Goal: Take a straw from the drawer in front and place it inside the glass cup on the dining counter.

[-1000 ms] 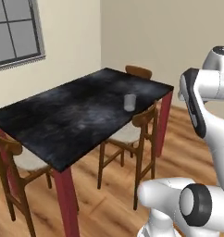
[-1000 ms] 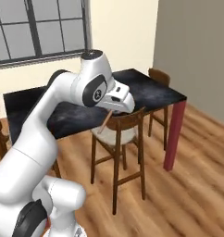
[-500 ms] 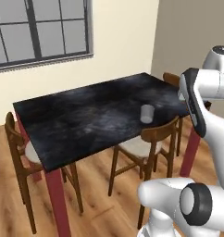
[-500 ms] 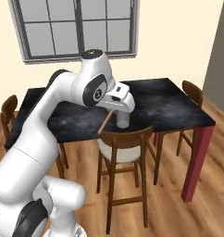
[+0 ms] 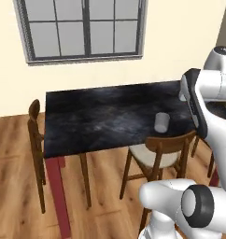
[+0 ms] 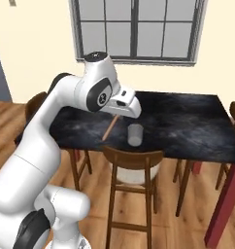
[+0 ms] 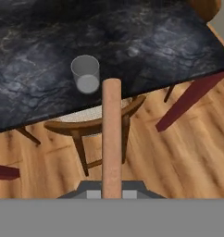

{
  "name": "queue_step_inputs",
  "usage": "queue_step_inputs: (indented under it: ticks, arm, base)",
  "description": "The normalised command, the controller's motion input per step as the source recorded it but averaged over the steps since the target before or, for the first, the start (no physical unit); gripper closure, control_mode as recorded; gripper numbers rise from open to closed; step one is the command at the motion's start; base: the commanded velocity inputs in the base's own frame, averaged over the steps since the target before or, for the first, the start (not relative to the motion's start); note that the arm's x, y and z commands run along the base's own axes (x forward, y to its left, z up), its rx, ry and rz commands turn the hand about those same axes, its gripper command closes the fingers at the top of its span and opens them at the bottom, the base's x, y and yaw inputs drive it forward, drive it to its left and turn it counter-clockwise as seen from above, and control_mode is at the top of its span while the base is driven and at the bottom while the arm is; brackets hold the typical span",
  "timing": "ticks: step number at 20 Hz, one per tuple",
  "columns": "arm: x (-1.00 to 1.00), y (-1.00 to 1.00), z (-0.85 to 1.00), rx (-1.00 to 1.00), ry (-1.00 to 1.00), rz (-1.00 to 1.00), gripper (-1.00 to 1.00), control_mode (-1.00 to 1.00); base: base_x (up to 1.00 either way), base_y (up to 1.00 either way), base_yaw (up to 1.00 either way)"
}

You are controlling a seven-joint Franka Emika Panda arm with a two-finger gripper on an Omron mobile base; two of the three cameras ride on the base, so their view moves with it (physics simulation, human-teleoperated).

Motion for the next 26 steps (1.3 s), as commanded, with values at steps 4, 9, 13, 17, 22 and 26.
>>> queue_step_inputs:
  ticks: [4, 9, 13, 17, 22, 26]
  arm:
    - [0.00, 0.00, 0.00, 0.00, 0.00, 0.00, 1.00, 1.00]
    - [0.00, 0.00, 0.00, 0.00, 0.00, 0.00, 1.00, 1.00]
    - [0.00, 0.00, 0.00, 0.00, 0.00, 0.00, 1.00, 1.00]
    - [0.00, 0.00, 0.00, 0.00, 0.00, 0.00, 1.00, 1.00]
    - [0.00, 0.00, 0.00, 0.00, 0.00, 0.00, 1.00, 1.00]
    - [0.12, -0.04, 0.00, 0.04, 0.00, 0.02, 1.00, -1.00]
  base:
    - [0.07, -0.79, 0.45]
    - [0.20, -0.61, 0.36]
    - [0.51, -0.22, 0.18]
    - [0.72, 0.00, 0.03]
    - [0.66, 0.00, 0.00]
    - [0.40, -0.08, 0.03]
